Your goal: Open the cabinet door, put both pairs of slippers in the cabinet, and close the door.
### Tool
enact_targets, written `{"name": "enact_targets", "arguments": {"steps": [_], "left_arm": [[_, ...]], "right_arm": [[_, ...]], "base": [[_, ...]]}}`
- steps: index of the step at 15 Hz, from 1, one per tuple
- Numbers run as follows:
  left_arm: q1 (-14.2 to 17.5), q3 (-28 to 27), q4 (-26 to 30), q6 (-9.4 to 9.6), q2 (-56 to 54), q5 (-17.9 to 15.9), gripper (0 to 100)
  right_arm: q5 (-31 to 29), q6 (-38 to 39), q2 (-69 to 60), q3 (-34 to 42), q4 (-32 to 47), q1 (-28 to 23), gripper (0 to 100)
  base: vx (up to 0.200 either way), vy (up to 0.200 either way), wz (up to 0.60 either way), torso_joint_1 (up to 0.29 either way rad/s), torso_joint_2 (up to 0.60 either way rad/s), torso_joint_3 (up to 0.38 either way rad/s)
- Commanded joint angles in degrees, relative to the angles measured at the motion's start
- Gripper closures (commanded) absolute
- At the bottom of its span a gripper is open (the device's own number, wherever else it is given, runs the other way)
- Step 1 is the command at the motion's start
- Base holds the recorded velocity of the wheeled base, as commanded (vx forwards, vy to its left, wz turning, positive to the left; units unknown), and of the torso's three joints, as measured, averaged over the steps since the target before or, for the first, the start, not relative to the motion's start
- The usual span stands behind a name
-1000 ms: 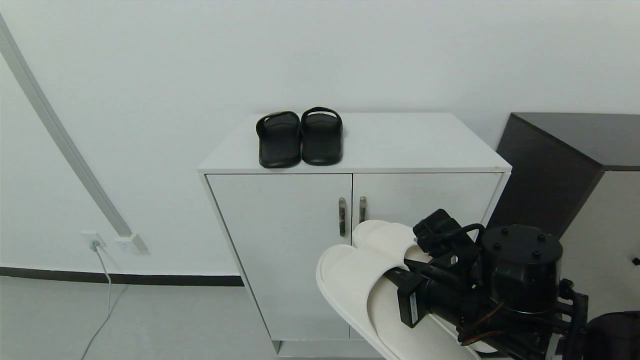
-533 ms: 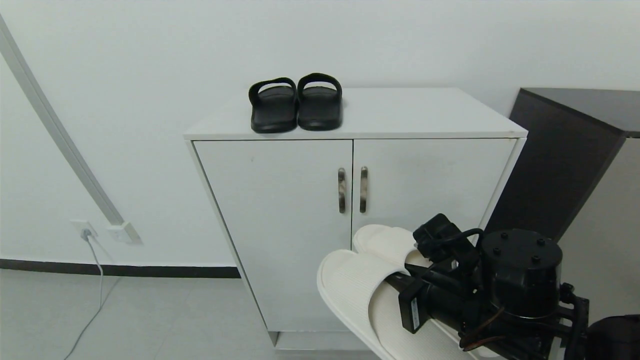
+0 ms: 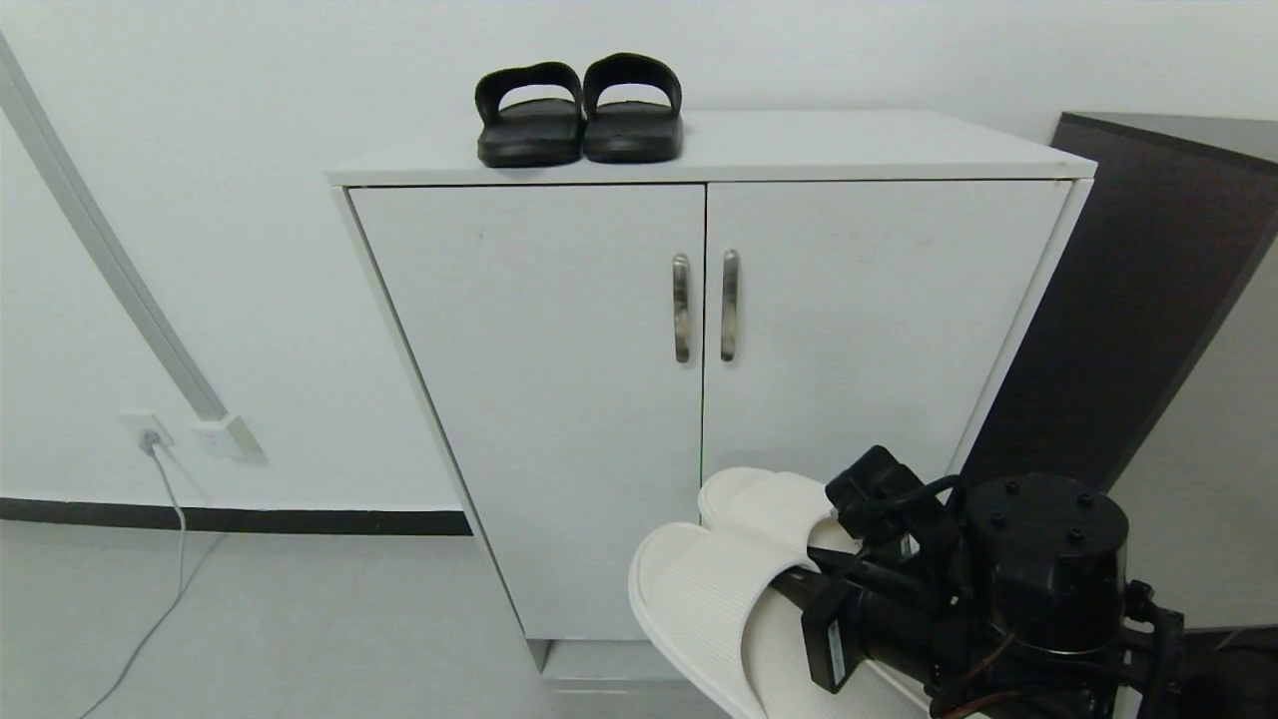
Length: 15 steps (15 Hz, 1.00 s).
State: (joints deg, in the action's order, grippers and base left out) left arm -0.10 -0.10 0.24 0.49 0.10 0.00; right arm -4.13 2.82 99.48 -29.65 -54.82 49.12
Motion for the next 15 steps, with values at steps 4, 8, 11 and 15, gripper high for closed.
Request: {"name": "enact_targets", "arguments": {"steps": [4, 8, 11, 15], "left_arm": [[0.1, -0.3, -0.1, 0.3, 0.3, 0.4, 0], [0.0, -4.4, -0.2, 2.5, 4.7, -0.3, 0], [-0.2, -15.2, -0.1, -2.07, 18.2, -8.3, 0], [-0.3, -18.9, -7.1, -2.33, 33.9, -23.0, 0]], "right_arm": [[-0.1, 0.0, -0.2, 0.6, -0.1, -0.1, 100], [0.0, 0.1, -0.2, 1.1, -0.6, -0.3, 100], [0.7, -0.1, -0.2, 1.0, -1.0, -0.3, 100], [2.1, -0.8, -0.2, 1.8, -2.0, -0.3, 100]], "base": [[0.0, 0.0, 0.0, -0.014, 0.33, 0.314], [0.0, 0.0, 0.0, -0.001, 0.04, 0.029], [0.0, 0.0, 0.0, 0.0, 0.0, 0.0], [0.0, 0.0, 0.0, 0.0, 0.0, 0.0]]}}
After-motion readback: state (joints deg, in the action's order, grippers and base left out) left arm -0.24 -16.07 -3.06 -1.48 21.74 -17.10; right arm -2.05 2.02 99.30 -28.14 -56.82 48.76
